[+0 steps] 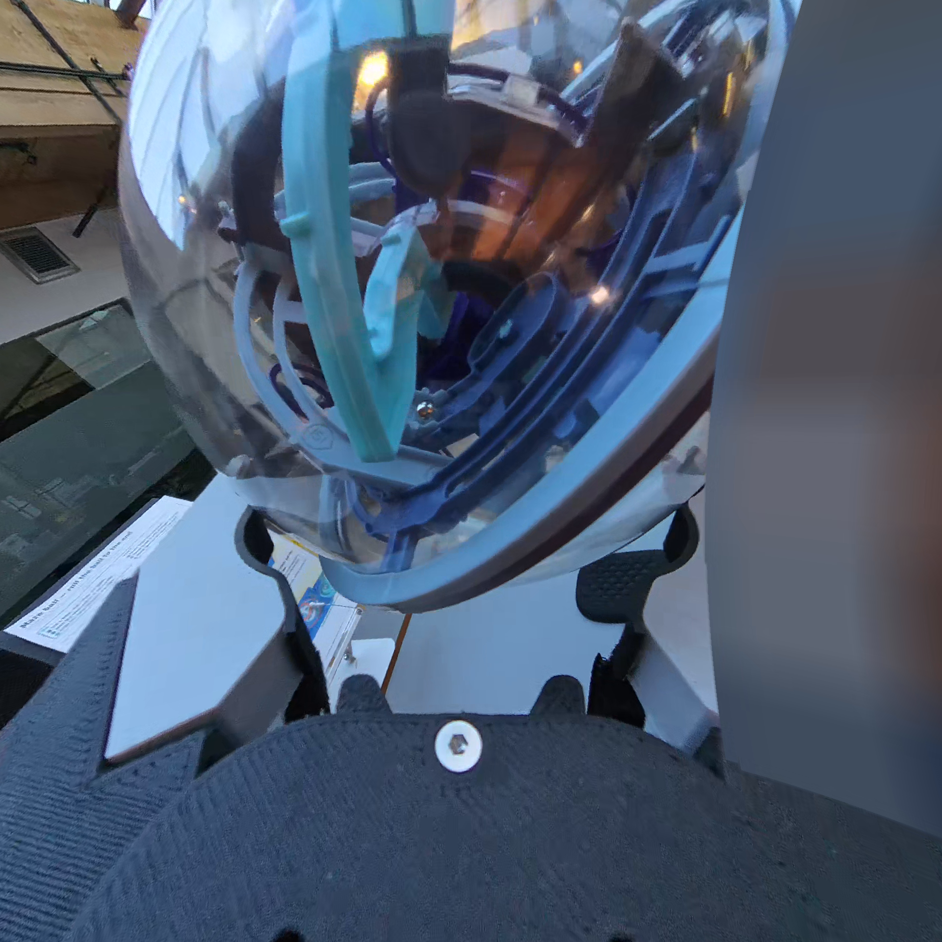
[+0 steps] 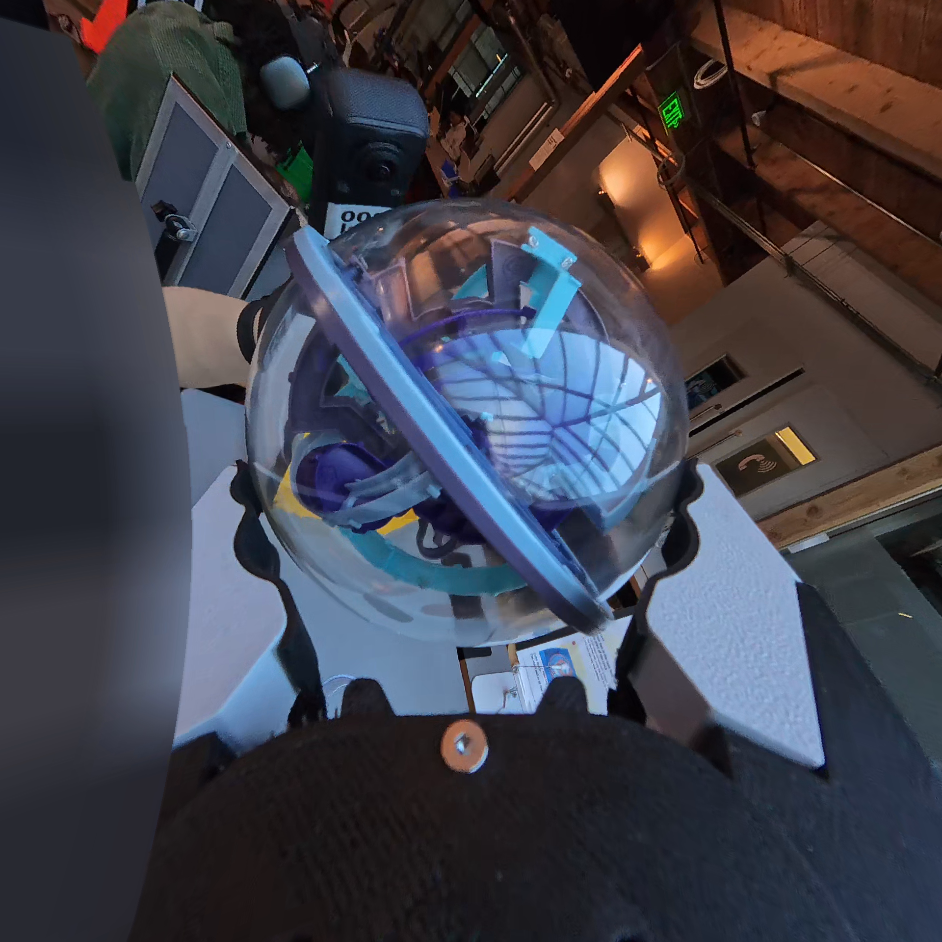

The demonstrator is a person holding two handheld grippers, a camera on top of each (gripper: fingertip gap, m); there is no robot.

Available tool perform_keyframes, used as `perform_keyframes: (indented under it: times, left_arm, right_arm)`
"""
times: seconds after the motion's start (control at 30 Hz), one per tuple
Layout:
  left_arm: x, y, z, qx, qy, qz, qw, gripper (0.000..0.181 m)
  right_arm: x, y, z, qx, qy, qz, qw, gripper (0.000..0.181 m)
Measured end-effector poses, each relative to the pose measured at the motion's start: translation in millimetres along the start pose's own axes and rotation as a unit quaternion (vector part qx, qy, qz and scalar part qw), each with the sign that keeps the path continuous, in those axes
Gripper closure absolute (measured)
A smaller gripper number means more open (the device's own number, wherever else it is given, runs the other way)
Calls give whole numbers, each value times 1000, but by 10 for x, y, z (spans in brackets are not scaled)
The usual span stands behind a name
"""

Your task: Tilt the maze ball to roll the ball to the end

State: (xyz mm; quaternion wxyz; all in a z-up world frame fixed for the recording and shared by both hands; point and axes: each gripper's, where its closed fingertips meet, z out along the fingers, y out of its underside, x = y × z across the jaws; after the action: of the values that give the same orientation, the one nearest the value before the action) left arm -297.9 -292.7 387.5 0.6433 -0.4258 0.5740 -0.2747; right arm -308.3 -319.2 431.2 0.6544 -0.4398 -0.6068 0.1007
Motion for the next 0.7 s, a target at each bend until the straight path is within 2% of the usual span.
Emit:
perform_keyframes:
  times: [0.33, 0.7]
  left_arm:
    - [69, 2, -115, 51, 38, -38, 997, 26]
    - [90, -29, -61, 71, 66, -66, 993, 27]
  right_arm:
    - [-83, -87, 122, -45, 9, 20, 999, 24]
    - [-45, -88, 95, -72, 15, 41, 996, 24]
